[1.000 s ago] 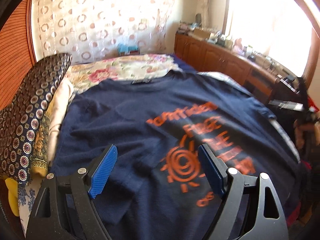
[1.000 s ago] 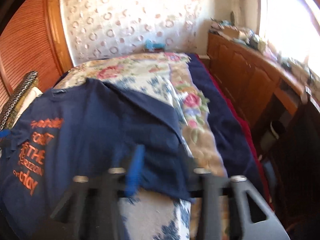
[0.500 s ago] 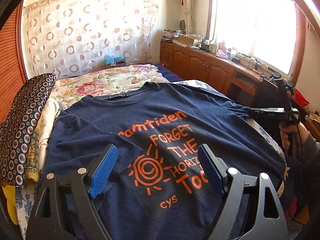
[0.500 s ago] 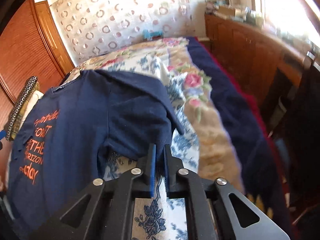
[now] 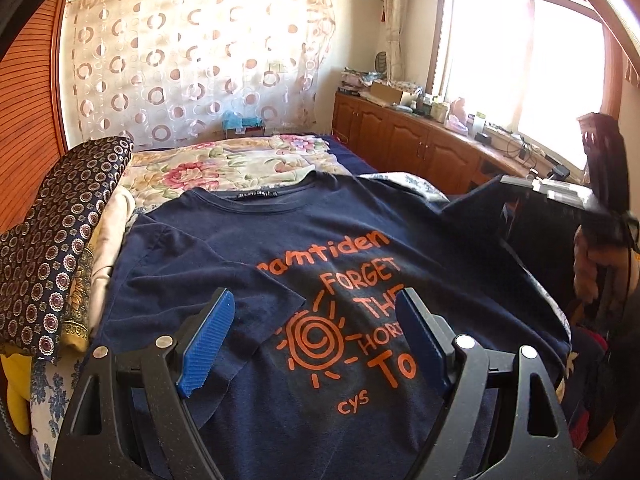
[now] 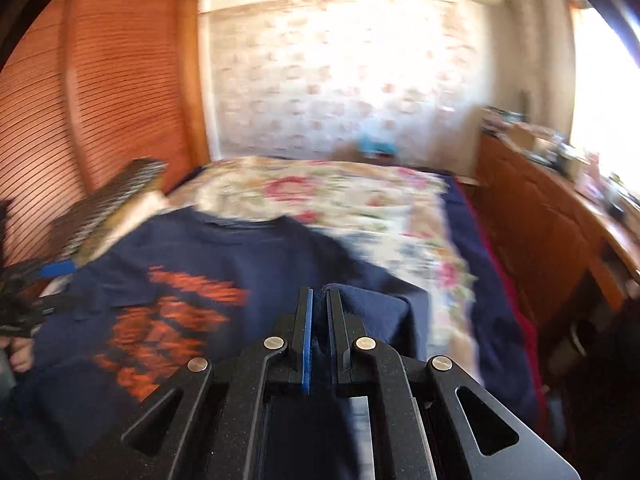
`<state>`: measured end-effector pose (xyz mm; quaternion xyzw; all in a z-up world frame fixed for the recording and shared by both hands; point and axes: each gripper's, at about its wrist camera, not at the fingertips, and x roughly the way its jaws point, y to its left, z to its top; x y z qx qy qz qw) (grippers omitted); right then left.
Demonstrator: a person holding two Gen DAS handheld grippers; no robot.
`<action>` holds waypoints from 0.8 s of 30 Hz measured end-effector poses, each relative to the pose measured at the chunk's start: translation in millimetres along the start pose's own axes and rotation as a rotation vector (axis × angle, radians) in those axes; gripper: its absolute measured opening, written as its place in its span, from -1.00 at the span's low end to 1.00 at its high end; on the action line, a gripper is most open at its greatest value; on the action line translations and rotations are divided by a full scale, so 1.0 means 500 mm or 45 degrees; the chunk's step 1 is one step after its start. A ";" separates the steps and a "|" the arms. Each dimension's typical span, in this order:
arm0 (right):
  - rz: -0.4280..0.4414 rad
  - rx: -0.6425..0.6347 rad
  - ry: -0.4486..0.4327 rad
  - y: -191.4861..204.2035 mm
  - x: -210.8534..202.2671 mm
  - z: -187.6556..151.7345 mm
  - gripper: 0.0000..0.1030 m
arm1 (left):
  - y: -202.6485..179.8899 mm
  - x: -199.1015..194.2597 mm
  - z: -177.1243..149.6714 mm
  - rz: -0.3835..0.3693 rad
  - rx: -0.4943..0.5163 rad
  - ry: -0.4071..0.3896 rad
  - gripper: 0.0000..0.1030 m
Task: Fold small clothes
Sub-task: 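Fold the gripped side inward over the print, then open the right gripper, then grasp the sleeve with the right gripper, fold it inward, release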
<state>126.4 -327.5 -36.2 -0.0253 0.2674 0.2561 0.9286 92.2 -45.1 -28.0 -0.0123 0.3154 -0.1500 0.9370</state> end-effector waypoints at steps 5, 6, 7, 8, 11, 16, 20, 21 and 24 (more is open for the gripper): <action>0.073 -0.053 0.086 0.048 0.030 -0.051 -0.32 | 0.006 -0.017 0.002 -0.011 -0.037 -0.046 0.62; 0.075 -0.049 0.089 0.041 0.031 -0.062 -0.28 | 0.007 -0.019 0.003 -0.010 -0.043 -0.053 0.62; 0.066 -0.041 0.094 0.030 0.039 -0.062 -0.28 | 0.007 -0.021 0.004 -0.012 -0.047 -0.062 0.62; 0.046 -0.025 0.102 0.015 0.059 -0.046 -0.27 | 0.008 -0.024 0.004 -0.017 -0.053 -0.073 0.62; -0.023 0.058 0.121 -0.028 0.070 -0.048 -0.27 | 0.009 -0.026 0.002 -0.029 -0.066 -0.083 0.62; -0.091 0.190 0.203 -0.070 0.090 -0.073 -0.27 | 0.001 -0.021 -0.002 -0.032 -0.058 -0.072 0.62; -0.018 0.281 0.250 -0.062 0.094 -0.085 -0.27 | -0.003 -0.014 -0.004 -0.035 -0.053 -0.059 0.62; -0.002 0.292 0.256 -0.065 0.096 -0.089 -0.27 | -0.003 -0.012 -0.005 -0.034 -0.051 -0.055 0.62; -0.004 0.318 0.236 -0.070 0.086 -0.089 -0.27 | -0.005 -0.012 -0.005 -0.028 -0.048 -0.051 0.62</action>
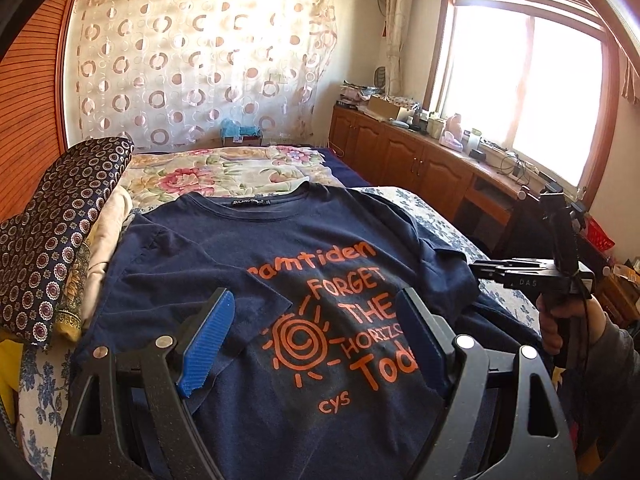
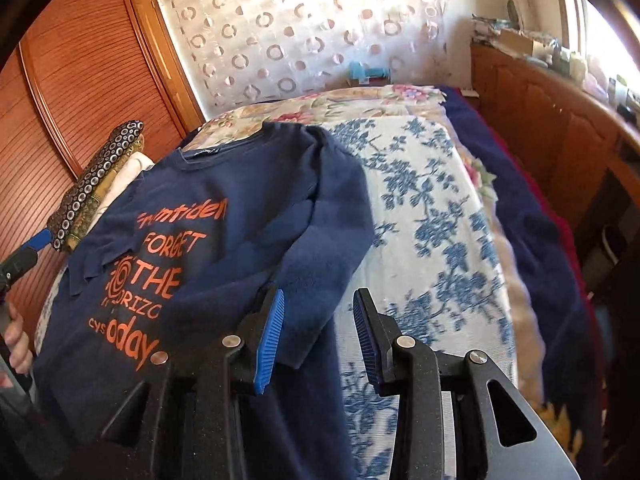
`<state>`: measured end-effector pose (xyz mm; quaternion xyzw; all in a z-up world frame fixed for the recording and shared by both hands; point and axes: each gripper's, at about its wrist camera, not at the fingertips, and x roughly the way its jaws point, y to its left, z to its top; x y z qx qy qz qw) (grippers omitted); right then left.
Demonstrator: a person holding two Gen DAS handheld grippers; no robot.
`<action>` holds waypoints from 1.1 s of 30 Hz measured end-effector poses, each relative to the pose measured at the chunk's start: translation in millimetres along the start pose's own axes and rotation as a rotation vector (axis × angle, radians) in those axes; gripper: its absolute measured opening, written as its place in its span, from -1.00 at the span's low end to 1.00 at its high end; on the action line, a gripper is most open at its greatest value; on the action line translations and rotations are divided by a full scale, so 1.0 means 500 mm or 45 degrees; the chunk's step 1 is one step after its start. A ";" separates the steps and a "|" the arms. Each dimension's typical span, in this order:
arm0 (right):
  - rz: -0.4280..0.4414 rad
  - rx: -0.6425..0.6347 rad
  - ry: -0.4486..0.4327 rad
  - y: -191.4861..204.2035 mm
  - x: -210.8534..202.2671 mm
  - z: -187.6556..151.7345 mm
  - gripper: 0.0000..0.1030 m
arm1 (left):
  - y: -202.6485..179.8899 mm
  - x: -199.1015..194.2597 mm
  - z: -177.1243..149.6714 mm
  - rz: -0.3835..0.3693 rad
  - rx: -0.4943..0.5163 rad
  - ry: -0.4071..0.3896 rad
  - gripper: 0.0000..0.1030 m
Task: Fold small clothes
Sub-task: 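Grasp the sleeve with the right gripper, fold it inward, release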
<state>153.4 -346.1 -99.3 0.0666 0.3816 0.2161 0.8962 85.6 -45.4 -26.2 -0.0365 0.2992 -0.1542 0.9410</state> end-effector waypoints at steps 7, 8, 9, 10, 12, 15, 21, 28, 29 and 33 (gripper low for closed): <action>0.068 0.030 -0.024 -0.018 -0.011 -0.022 -0.27 | -0.003 0.000 -0.005 -0.004 -0.005 0.002 0.62; 0.062 0.030 -0.012 -0.020 -0.006 -0.026 -0.27 | -0.004 0.000 -0.005 -0.006 -0.004 0.003 0.62; 0.060 0.032 0.001 -0.022 0.000 -0.029 -0.27 | -0.005 0.001 -0.006 -0.008 -0.003 0.005 0.62; 0.062 0.038 0.008 -0.025 0.007 -0.030 -0.27 | -0.006 0.002 -0.007 -0.008 0.000 0.008 0.62; 0.072 0.043 0.022 -0.027 0.017 -0.030 -0.27 | -0.006 0.003 -0.008 -0.006 0.004 0.011 0.62; 0.083 0.025 0.046 -0.021 0.024 -0.022 -0.64 | -0.007 0.004 -0.009 -0.008 -0.001 0.010 0.62; 0.084 -0.032 -0.039 -0.002 -0.008 0.019 -0.92 | -0.003 0.001 -0.011 0.001 -0.006 0.005 0.62; 0.176 -0.243 -0.133 0.119 -0.036 0.152 -0.92 | 0.017 -0.014 -0.009 0.019 -0.032 -0.018 0.62; 0.208 -0.277 -0.130 0.146 -0.027 0.172 -0.91 | 0.021 -0.016 -0.009 0.020 -0.038 -0.020 0.62; 0.325 -0.348 -0.075 0.229 0.031 0.228 -0.91 | 0.041 -0.019 -0.011 0.030 -0.068 -0.020 0.62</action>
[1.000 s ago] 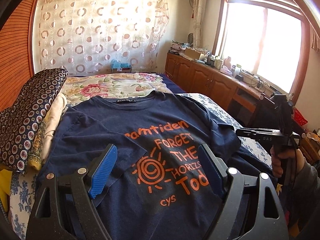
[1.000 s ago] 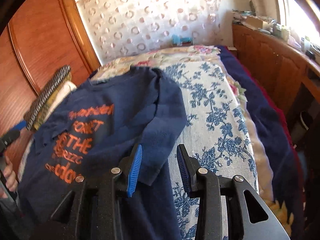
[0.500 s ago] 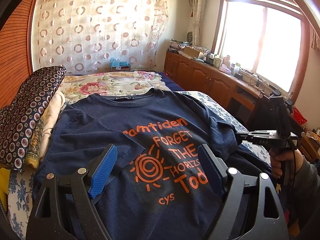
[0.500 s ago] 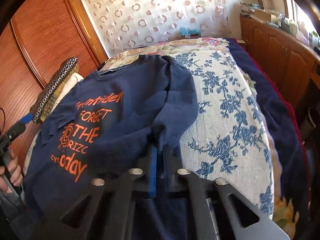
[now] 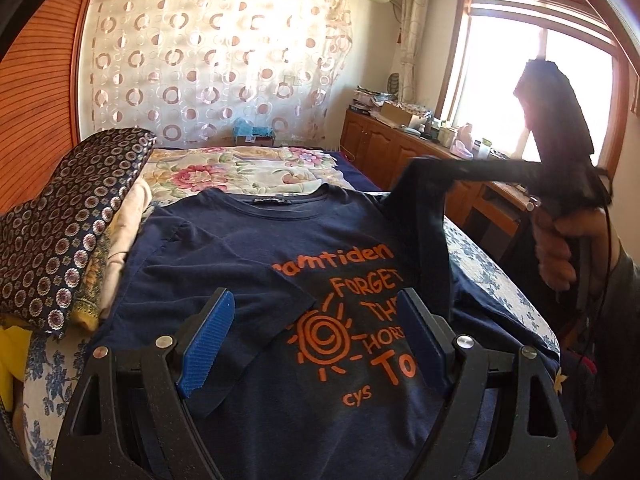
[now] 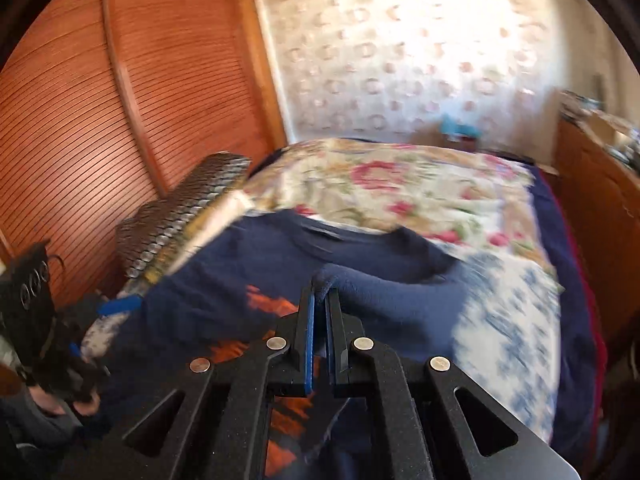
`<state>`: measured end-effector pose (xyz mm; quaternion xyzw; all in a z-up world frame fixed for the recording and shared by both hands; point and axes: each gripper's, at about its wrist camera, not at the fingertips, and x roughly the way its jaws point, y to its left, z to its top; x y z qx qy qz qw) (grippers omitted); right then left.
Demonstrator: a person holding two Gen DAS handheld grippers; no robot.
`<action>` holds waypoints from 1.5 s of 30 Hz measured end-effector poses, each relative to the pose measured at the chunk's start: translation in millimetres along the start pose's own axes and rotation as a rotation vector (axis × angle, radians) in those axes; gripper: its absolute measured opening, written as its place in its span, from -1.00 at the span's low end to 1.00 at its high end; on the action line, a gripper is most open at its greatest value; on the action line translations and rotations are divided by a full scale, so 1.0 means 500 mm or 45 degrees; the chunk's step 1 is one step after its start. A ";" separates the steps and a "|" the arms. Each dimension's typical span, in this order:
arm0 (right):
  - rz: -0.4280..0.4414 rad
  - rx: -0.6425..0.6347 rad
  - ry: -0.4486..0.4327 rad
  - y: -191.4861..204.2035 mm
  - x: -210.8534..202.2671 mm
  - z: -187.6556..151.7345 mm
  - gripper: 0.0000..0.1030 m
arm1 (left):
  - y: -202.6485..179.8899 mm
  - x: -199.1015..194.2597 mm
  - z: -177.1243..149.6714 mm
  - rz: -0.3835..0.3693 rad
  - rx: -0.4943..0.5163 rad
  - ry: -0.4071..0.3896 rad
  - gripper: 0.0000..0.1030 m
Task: Fold small clothes
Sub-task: 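Grasp the sleeve with the right gripper, fold it inward, release, then move the left gripper to the shirt hem and close on it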
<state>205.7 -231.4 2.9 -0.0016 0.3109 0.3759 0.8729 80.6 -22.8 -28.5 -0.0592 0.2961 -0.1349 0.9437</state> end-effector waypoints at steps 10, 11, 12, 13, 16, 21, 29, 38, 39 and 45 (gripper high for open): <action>-0.156 0.034 0.046 -0.037 0.058 -0.026 -0.18 | 0.045 0.000 -0.004 0.048 -0.029 0.012 0.62; -0.184 0.034 0.059 -0.042 0.059 -0.036 -0.17 | 0.050 0.003 -0.003 0.056 -0.030 0.017 0.62; -0.210 0.034 0.077 -0.047 0.064 -0.044 -0.16 | 0.057 0.004 -0.001 0.068 -0.032 0.020 0.62; -0.229 0.034 0.095 -0.053 0.067 -0.056 -0.16 | 0.062 0.005 0.000 0.077 -0.034 0.020 0.62; -0.250 0.048 0.141 -0.059 0.073 -0.098 -0.15 | 0.079 0.006 0.002 0.107 -0.045 0.024 0.62; -0.251 0.036 0.161 -0.034 0.079 -0.139 -0.15 | 0.093 0.015 0.001 0.114 -0.054 0.042 0.62; -0.362 -0.009 0.133 -0.067 0.095 -0.134 0.23 | 0.122 0.050 0.029 0.146 0.019 0.099 0.62; -0.424 0.006 0.223 -0.115 0.157 -0.138 0.24 | 0.178 0.114 0.101 0.141 0.086 0.186 0.62; -0.413 0.020 0.222 -0.116 0.156 -0.139 0.24 | 0.181 0.124 0.110 0.135 0.090 0.196 0.62; -0.385 0.045 0.230 -0.122 0.164 -0.137 0.32 | 0.190 0.200 0.145 0.139 0.094 0.298 0.48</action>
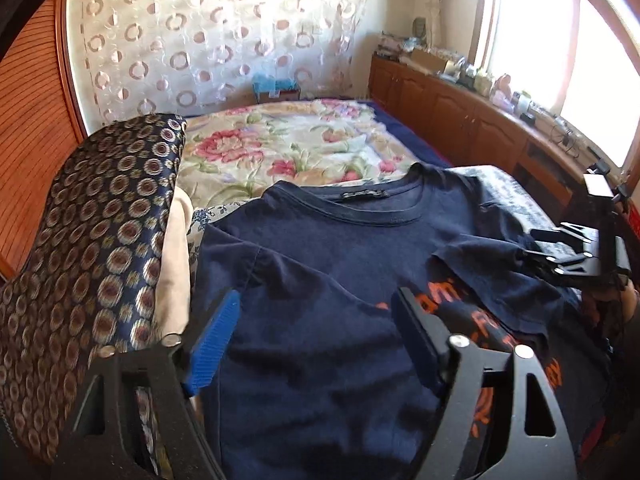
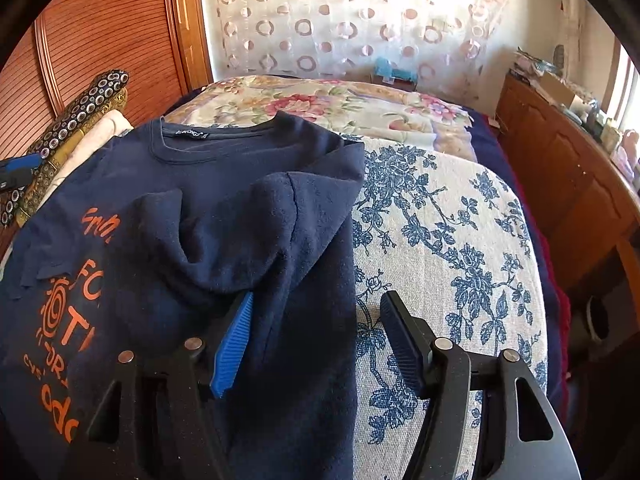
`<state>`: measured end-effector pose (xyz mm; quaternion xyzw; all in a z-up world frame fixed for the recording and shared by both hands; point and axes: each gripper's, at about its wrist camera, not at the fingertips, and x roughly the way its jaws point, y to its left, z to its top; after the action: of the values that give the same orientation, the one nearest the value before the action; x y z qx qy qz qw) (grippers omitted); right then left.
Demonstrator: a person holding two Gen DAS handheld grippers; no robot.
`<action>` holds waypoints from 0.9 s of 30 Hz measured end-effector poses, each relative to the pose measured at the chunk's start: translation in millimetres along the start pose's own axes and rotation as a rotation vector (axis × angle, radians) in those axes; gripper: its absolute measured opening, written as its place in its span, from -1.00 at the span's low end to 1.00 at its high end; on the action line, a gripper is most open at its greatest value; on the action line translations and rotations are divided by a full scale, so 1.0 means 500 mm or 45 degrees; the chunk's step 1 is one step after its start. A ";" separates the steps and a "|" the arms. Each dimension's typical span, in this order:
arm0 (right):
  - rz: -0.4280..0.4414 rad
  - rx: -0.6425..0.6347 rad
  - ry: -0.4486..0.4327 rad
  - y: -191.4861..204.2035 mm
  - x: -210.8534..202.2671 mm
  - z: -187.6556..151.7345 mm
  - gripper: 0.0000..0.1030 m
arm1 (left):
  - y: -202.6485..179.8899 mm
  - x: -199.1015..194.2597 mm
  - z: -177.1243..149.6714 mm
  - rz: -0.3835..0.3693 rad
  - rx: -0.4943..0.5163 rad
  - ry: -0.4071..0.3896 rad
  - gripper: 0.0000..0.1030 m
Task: Fold small clothes
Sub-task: 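Move the left gripper to the shirt hem and close on it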
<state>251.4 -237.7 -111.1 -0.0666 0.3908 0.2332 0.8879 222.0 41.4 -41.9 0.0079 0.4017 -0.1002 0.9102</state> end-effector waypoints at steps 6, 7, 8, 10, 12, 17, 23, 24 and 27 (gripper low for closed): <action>0.007 -0.004 0.000 -0.005 0.007 0.004 0.39 | 0.024 0.078 0.038 0.059 -0.045 0.111 0.21; 0.003 -0.008 0.000 -0.006 0.006 0.003 0.39 | 0.025 0.089 0.043 0.079 -0.041 0.127 0.18; 0.002 -0.009 -0.001 -0.006 0.006 0.003 0.40 | 0.026 0.100 0.048 0.102 -0.036 0.142 0.18; 0.006 -0.007 -0.002 -0.007 0.006 0.002 0.41 | 0.027 0.116 0.055 0.132 -0.024 0.165 0.18; 0.008 -0.012 -0.001 -0.007 0.007 0.001 0.43 | 0.026 0.133 0.061 0.162 -0.011 0.186 0.18; 0.008 -0.021 0.001 -0.002 0.010 0.001 0.48 | 0.027 0.164 0.066 0.199 -0.005 0.237 0.18; 0.004 -0.022 0.001 0.003 0.012 0.000 0.49 | 0.034 0.179 0.066 0.231 -0.018 0.248 0.17; 0.006 -0.023 0.001 0.002 0.013 0.000 0.49 | 0.037 0.181 0.066 0.226 -0.029 0.253 0.17; 0.007 -0.023 0.002 0.004 0.016 0.001 0.51 | 0.044 0.186 0.063 0.210 -0.052 0.258 0.07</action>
<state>255.5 -232.9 -116.3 -0.0739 0.3896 0.2391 0.8863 310.1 43.6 -90.3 0.0323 0.4915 -0.0156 0.8702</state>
